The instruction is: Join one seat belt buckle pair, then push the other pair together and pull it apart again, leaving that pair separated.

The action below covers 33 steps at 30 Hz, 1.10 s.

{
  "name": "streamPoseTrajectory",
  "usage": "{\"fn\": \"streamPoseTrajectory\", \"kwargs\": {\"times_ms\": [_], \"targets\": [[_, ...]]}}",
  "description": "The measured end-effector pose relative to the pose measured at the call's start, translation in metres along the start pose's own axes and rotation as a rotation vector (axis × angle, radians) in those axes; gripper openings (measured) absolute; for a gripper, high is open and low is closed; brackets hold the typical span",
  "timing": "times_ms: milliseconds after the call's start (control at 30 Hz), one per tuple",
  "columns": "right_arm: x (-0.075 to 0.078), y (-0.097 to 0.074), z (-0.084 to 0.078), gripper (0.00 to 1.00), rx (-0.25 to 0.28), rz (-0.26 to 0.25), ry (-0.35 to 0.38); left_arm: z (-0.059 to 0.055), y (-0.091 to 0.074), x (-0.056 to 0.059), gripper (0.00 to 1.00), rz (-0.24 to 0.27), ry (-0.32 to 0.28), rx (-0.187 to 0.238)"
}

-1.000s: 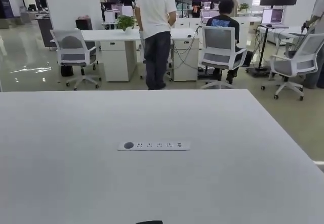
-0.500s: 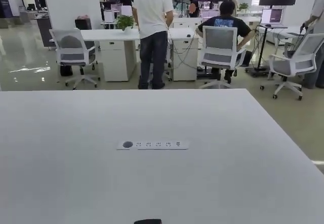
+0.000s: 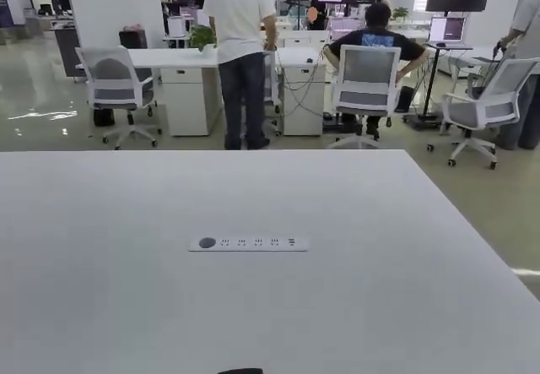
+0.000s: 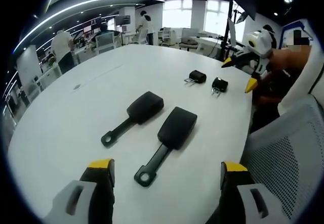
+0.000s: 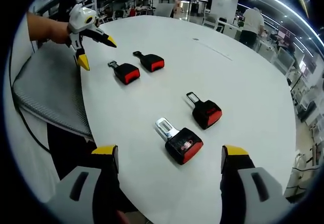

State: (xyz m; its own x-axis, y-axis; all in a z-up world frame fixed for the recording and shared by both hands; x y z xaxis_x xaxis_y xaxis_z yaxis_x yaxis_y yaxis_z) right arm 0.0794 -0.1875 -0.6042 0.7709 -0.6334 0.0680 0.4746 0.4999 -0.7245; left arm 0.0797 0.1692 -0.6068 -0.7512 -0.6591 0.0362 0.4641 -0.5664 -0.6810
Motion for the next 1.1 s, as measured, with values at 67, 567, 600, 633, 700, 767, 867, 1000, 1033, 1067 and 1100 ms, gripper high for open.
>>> {"fn": "streamPoseTrajectory", "kwargs": {"times_ms": [67,567,600,633,700,767,867,1000,1033,1067,1100], "targets": [[0.001,0.000,0.000,0.82,0.000,-0.003,0.001,0.001,0.000,0.000,0.87,0.000,-0.002,0.002],[0.010,0.002,0.005,0.77,-0.005,0.005,-0.012,0.002,0.011,-0.001,0.76,-0.023,-0.023,-0.008],[0.012,0.003,0.006,0.74,-0.004,0.012,-0.013,0.004,0.013,0.000,0.74,-0.031,-0.023,-0.006],[0.013,0.004,0.006,0.71,-0.004,0.026,-0.012,0.005,0.014,0.000,0.71,-0.035,-0.016,-0.007],[0.013,0.005,0.007,0.67,-0.011,0.034,-0.019,0.006,0.016,-0.003,0.71,-0.038,0.008,-0.014],[0.015,0.007,0.008,0.65,-0.015,0.042,-0.030,0.009,0.018,-0.003,0.69,-0.046,0.023,-0.015],[0.017,0.009,0.008,0.63,-0.019,0.047,-0.038,0.012,0.021,-0.002,0.67,-0.054,0.039,-0.023],[0.018,0.013,0.011,0.60,-0.027,0.058,-0.052,0.011,0.025,-0.003,0.65,-0.067,0.115,-0.019],[0.018,0.014,0.011,0.59,-0.035,0.063,-0.060,0.012,0.025,-0.002,0.64,-0.070,0.116,-0.023],[0.018,0.016,0.010,0.57,-0.045,0.071,-0.072,0.013,0.026,-0.002,0.63,-0.078,0.121,-0.027],[0.018,0.017,0.010,0.55,-0.047,0.075,-0.077,0.012,0.028,-0.001,0.62,-0.090,0.125,-0.034]]}}
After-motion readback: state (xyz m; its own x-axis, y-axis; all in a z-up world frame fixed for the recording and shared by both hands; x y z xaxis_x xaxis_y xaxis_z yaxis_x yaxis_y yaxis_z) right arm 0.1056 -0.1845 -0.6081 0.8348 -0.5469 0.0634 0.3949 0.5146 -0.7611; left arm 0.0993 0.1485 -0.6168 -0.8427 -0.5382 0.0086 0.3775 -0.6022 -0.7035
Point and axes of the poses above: the centre of the closed fingertips' face, and the gripper's own axes: y roughly forward along the fingers, x roughly to its right, z roughly out of its top, the point moved 6 cm from there along -y, roughly backward along the fingers, and after that the axes turned 3 degrees about x, right-handed, at the moved point
